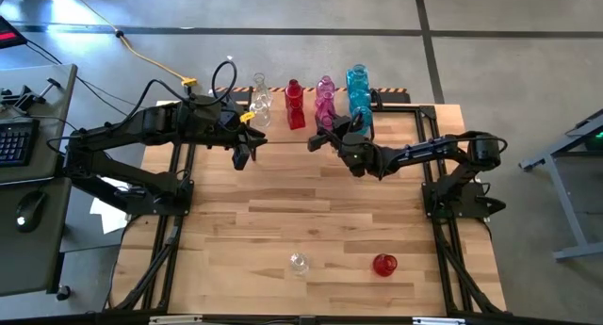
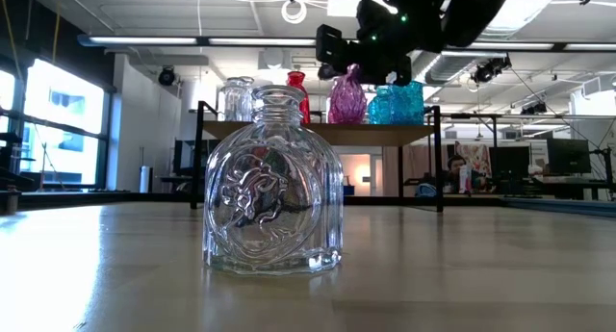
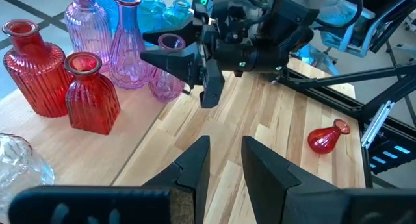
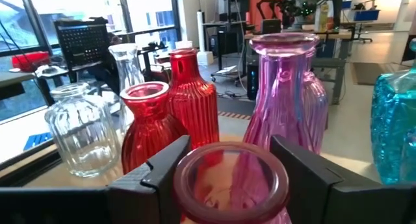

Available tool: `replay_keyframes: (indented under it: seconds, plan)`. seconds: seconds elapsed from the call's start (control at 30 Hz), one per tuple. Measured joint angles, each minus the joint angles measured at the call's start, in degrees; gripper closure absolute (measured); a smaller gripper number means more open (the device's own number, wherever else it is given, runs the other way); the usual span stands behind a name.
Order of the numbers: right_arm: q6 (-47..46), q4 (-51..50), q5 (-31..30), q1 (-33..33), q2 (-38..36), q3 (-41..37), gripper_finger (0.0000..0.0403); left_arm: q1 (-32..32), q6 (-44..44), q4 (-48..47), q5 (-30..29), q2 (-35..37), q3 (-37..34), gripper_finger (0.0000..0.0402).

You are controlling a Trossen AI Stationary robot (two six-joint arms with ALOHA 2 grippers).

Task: Sort vases onto shelf
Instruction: Put the pink vase on the shelf aligned with the other pink vases

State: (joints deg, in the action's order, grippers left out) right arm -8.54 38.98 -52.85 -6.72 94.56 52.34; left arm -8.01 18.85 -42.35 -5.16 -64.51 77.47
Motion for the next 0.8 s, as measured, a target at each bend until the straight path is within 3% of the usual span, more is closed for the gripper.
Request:
replay_keyframes:
  seconds: [0.8]
  plan:
    - [3.9, 4.6, -1.1, 0.3, 0.0, 0.1, 0.0210, 0.0, 0.0, 0.0, 0.0, 0.0, 0.0, 0.0321]
